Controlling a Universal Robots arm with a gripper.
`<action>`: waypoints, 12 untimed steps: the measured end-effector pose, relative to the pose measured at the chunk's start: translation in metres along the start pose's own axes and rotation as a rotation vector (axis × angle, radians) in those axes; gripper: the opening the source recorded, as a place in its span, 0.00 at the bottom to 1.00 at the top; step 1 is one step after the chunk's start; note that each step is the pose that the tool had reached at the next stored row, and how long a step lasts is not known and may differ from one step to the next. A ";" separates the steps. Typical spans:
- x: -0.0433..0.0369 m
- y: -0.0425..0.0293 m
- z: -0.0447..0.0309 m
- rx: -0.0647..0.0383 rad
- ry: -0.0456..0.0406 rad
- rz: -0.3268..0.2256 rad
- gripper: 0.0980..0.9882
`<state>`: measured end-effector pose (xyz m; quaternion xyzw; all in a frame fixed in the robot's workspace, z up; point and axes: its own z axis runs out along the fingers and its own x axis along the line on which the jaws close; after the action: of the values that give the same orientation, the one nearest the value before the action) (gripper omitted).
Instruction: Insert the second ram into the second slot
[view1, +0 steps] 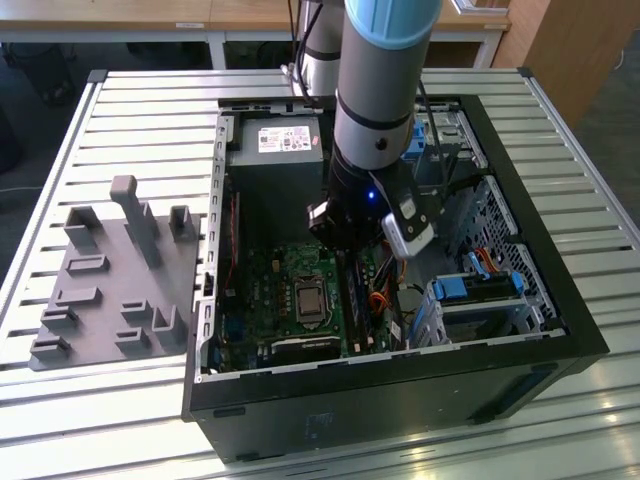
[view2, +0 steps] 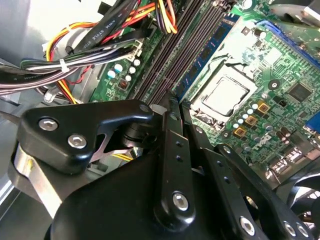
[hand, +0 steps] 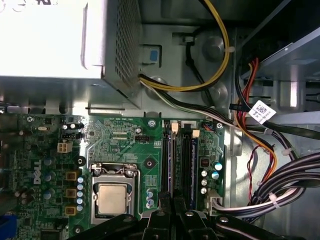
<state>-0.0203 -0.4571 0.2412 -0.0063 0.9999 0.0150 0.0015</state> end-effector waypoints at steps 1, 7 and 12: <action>-0.0003 0.0000 0.0004 0.000 0.0001 0.000 0.04; -0.0009 -0.0020 0.0068 0.000 0.0081 0.000 0.04; -0.0011 -0.0038 0.0089 0.000 0.0114 0.000 0.04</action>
<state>-0.0191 -0.4606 0.2322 -0.0061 0.9999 0.0152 -0.0042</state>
